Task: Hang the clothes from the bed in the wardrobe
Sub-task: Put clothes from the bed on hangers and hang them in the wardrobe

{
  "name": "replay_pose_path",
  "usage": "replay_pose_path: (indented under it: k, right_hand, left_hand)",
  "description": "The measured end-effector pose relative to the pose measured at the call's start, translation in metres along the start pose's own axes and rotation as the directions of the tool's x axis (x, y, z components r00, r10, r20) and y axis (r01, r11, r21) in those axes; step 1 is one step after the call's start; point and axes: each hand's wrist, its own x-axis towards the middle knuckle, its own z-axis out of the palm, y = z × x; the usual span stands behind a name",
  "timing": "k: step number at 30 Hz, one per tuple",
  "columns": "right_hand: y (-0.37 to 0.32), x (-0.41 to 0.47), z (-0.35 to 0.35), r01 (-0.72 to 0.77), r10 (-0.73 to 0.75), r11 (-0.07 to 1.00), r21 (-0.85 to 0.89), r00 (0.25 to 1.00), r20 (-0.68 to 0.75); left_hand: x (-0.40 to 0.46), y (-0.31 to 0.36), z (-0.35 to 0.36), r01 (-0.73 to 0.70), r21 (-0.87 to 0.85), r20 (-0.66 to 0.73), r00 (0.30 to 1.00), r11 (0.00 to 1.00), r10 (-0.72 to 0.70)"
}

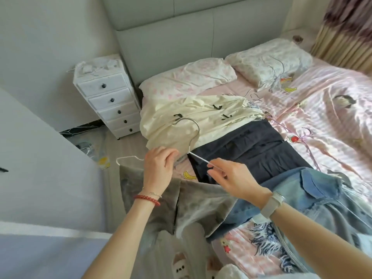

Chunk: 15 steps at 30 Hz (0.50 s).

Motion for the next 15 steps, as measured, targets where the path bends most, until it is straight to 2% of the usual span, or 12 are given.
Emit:
replay_pose_path:
  k: [4, 9, 12, 15]
  right_hand:
    - [-0.011, 0.029, 0.001, -0.099, 0.116, 0.987, 0.123, 0.983, -0.142]
    - [-0.014, 0.039, -0.022, -0.161, 0.256, 0.938, 0.308, 0.919, -0.3]
    - [-0.007, 0.046, -0.041, -0.203, 0.4, 0.874, 0.442, 0.816, -0.417]
    - [0.014, 0.05, -0.074, -0.194, 0.474, 0.851, 0.488, 0.686, -0.553]
  left_hand:
    - [0.028, -0.001, 0.002, -0.099, -0.043, -0.008, 0.995, 0.994, 0.099]
    - [0.07, 0.019, 0.008, -0.205, -0.092, -0.054, 0.978, 0.974, 0.201]
    - [0.1, 0.048, 0.026, -0.228, -0.097, -0.086, 0.972, 0.969, 0.22]
    - [0.133, 0.088, 0.052, -0.278, -0.143, -0.097, 0.959, 0.95, 0.266]
